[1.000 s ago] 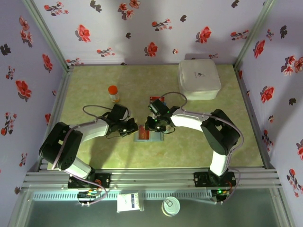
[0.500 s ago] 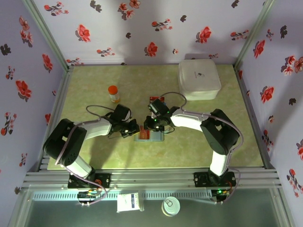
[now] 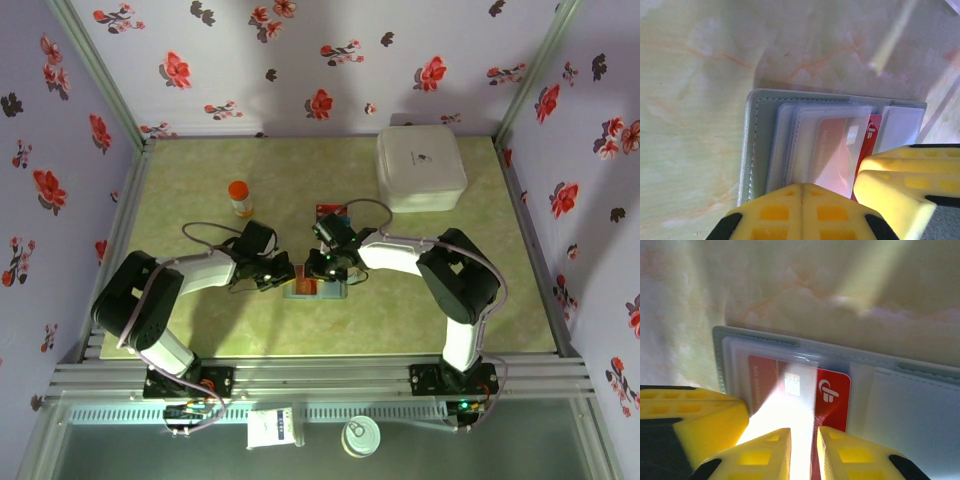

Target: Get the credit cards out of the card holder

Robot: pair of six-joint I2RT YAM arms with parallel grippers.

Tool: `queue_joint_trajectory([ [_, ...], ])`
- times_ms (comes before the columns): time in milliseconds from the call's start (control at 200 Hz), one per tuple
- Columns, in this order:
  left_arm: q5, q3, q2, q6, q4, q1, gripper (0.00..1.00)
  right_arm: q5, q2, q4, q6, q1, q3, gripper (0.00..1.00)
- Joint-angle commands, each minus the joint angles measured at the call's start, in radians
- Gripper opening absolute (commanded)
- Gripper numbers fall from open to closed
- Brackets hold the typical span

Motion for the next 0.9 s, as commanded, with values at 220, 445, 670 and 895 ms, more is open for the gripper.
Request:
queue_joint_trajectory([
  [220, -0.023, -0.001, 0.009, 0.025, -0.041, -0.006, 0.00, 0.041, -0.039, -0.059, -0.026, 0.009, 0.001, 0.22],
  [445, -0.017, 0.019, -0.042, 0.022, -0.062, -0.010, 0.00, 0.042, -0.082, -0.042, -0.022, 0.010, -0.017, 0.22],
  [670, -0.019, 0.053, -0.033, 0.035, -0.085, -0.036, 0.00, 0.049, -0.074, -0.040, -0.017, 0.007, -0.032, 0.22],
  [895, -0.023, 0.051, -0.003, 0.035, -0.076, -0.046, 0.00, 0.054, -0.065, -0.040, -0.017, 0.000, -0.044, 0.22],
])
